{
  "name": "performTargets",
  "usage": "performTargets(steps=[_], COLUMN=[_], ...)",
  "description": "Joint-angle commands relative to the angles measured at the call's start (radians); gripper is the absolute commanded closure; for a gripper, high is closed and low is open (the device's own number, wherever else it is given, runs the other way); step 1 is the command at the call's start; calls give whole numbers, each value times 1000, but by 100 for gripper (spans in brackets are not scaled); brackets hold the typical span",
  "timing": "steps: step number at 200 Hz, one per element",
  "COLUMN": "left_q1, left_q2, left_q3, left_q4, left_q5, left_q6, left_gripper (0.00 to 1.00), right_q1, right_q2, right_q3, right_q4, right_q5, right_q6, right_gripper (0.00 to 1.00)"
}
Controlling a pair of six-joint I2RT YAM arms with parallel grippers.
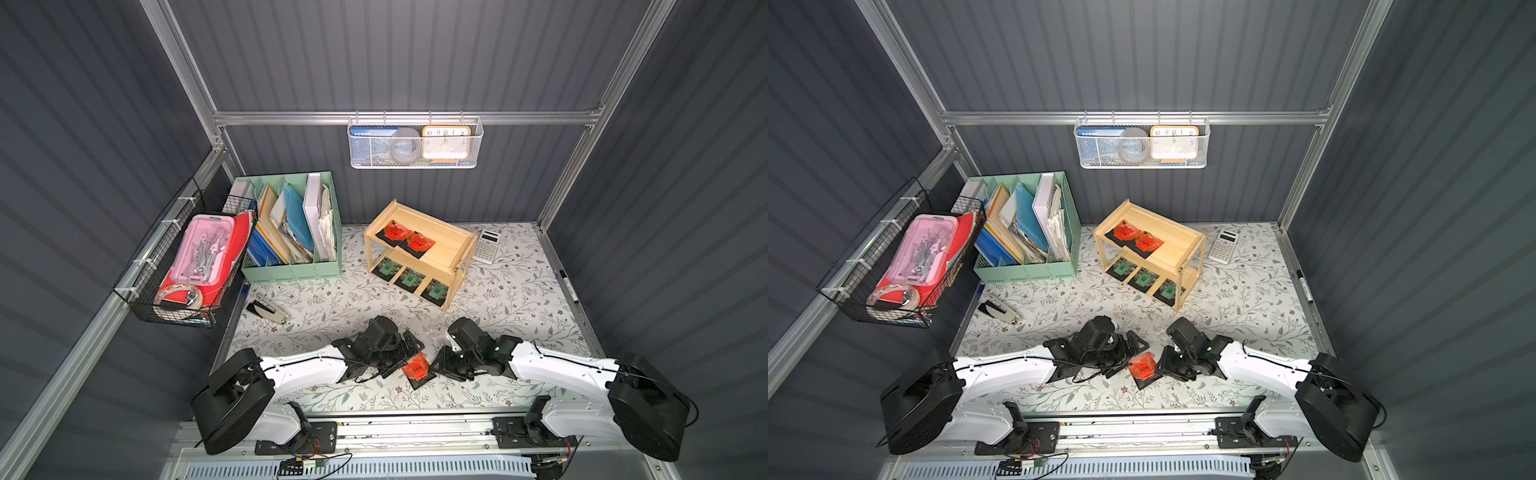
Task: Place the tea bags on the shelf by color
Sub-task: Pick up the tea bag from the center of the board.
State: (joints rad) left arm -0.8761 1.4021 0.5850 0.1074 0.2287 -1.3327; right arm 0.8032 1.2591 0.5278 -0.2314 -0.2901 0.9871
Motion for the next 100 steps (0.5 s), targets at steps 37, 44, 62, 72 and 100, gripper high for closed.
performTargets(steps=[37, 44, 62, 72, 100], left_q1=[-13, -14, -14, -14, -14], left_q2=[58, 62, 69, 73, 84], left_q3=[26, 27, 28, 27, 22], left_q4=[45, 45, 46, 46, 43], left_q5=[22, 23, 23, 23, 27], left_q6=[-8, -8, -10, -13, -20], left_gripper=[3, 3, 3, 3, 3], right_q1=[5, 5, 5, 6, 4], right_q2=[-25, -27, -29, -31, -30], right_q3=[-23, -25, -30, -35, -47], right_q4=[15, 16, 18, 23, 39], right_q5=[19, 19, 20, 21, 25], right_q6=[20, 21, 22, 23, 30], right_gripper=[63, 62, 63, 62, 62])
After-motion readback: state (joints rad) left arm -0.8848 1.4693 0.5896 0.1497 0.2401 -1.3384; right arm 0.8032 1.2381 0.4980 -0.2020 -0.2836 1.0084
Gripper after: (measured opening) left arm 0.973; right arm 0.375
